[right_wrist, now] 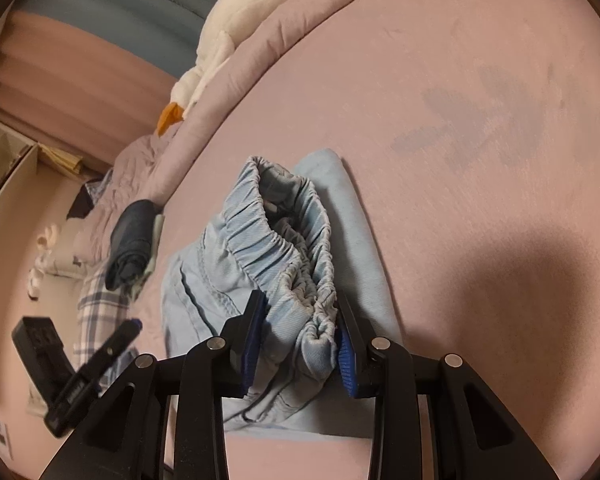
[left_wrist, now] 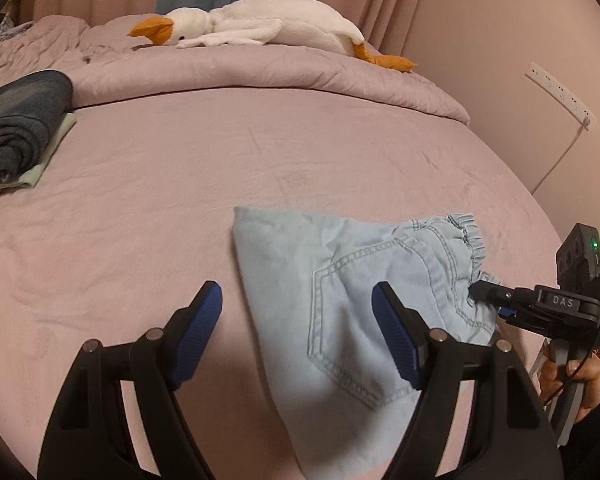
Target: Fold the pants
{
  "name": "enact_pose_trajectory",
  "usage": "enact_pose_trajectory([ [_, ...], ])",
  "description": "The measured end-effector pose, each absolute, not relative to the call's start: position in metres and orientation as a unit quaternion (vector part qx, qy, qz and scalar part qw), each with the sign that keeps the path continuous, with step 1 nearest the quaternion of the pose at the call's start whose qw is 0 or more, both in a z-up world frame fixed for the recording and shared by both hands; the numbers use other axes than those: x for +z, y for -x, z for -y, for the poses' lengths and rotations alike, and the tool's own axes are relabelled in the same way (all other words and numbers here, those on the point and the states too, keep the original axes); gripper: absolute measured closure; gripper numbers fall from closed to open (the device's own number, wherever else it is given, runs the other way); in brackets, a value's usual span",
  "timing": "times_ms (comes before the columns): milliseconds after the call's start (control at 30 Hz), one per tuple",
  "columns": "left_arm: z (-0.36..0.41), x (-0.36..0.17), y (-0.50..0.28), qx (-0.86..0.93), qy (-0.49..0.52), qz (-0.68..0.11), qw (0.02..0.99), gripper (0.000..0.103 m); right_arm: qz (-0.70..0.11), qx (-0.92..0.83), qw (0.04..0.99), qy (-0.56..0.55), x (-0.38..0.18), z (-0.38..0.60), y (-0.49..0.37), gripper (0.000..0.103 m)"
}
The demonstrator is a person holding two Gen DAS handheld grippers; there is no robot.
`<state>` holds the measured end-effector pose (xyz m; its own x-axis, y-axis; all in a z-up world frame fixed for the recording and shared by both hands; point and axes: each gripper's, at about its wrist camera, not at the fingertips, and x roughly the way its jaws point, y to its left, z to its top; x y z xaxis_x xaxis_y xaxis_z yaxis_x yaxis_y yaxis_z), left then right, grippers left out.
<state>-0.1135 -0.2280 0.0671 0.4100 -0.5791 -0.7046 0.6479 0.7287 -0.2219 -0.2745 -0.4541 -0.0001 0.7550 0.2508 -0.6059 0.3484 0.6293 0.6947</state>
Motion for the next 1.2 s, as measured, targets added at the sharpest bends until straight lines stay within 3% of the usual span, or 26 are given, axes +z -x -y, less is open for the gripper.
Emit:
enact_pose_trajectory([
  [133, 0.239, 0.063, 0.105, -0.374, -0.051, -0.406, 0.832, 0.044, -0.355, -0.030, 0.830, -0.428, 0.001, 0.457, 0.275, 0.069],
  [200, 0.246, 0.061, 0.100, -0.381, -0.059, -0.408, 0.828, 0.055, -0.362, -0.038, 0.834, -0.415, 0.006, 0.455, 0.276, 0.064],
  [367, 0.258, 0.055, 0.095, -0.392, -0.082, -0.410, 0.820, 0.063, -0.335, -0.114, 0.896, -0.268, 0.051, 0.432, 0.285, 0.058],
  [467, 0.264, 0.051, 0.090, -0.390, -0.095, -0.415, 0.817, 0.068, -0.327, -0.053, 0.921, -0.205, 0.066, 0.403, 0.278, 0.058],
  [567, 0.267, 0.046, 0.087, -0.385, -0.112, -0.420, 0.814, 0.075, -0.348, -0.010, 0.928, -0.136, 0.062, 0.367, 0.263, 0.059],
  [600, 0.269, 0.043, 0.086, -0.384, -0.121, -0.421, 0.813, 0.077, -0.351, 0.001, 0.929, -0.117, 0.059, 0.355, 0.260, 0.064],
  [767, 0.274, 0.030, 0.082, -0.380, -0.148, -0.429, 0.806, 0.077, -0.383, 0.046, 0.920, -0.070, 0.043, 0.324, 0.247, 0.072],
  [967, 0.283, 0.022, 0.075, -0.379, -0.164, -0.433, 0.801, 0.076, -0.445, 0.055, 0.893, -0.035, 0.020, 0.318, 0.244, 0.072],
  [1200, 0.276, 0.028, 0.077, -0.372, -0.137, -0.435, 0.808, 0.074, -0.454, 0.069, 0.887, -0.057, 0.027, 0.327, 0.236, 0.072],
])
